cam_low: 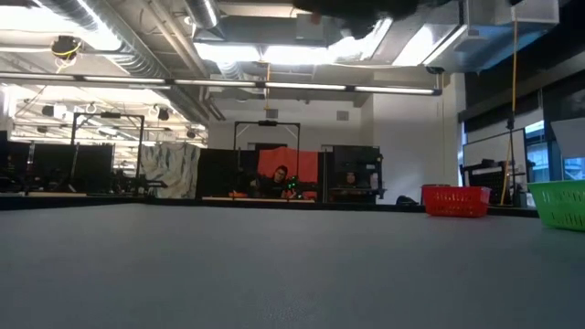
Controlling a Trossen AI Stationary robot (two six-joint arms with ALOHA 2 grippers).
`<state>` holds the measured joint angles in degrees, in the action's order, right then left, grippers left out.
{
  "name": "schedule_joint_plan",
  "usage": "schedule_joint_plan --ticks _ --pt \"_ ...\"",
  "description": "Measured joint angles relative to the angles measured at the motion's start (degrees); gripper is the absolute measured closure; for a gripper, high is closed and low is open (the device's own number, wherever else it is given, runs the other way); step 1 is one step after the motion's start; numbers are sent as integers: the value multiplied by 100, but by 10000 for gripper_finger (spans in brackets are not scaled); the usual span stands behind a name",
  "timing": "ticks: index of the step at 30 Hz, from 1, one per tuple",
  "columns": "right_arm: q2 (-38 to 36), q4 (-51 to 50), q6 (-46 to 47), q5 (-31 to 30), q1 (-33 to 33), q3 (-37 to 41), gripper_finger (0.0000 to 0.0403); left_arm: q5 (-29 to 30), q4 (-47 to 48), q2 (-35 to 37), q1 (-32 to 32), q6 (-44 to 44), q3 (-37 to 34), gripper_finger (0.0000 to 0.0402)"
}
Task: Sort crayons
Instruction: Put the orange crayon into the green bin
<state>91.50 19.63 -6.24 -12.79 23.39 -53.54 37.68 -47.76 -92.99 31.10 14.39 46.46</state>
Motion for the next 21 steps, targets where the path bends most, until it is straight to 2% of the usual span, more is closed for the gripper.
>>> schedule_joint_plan --ticks 3,6,9,13,17,21 --pt "-338 -787 232 -510 253 0 369 328 293 189 173 -29 0 286" --pt "-753 -1773 829 -783 443 2 374 667 880 359 355 -76 0 272" --pt "-1171 -2899 1659 -946 581 0 390 1082 1391 477 494 -74 2 269" --pt "-1633 -4556 3025 -1165 742 0 386 1500 1648 500 543 -76 0 270" --pt "-1870 -6369 4541 -1150 792 0 367 1562 1645 509 541 -76 0 271" --pt "-1899 -7952 5842 -804 783 4 377 1565 1645 509 519 -74 0 271"
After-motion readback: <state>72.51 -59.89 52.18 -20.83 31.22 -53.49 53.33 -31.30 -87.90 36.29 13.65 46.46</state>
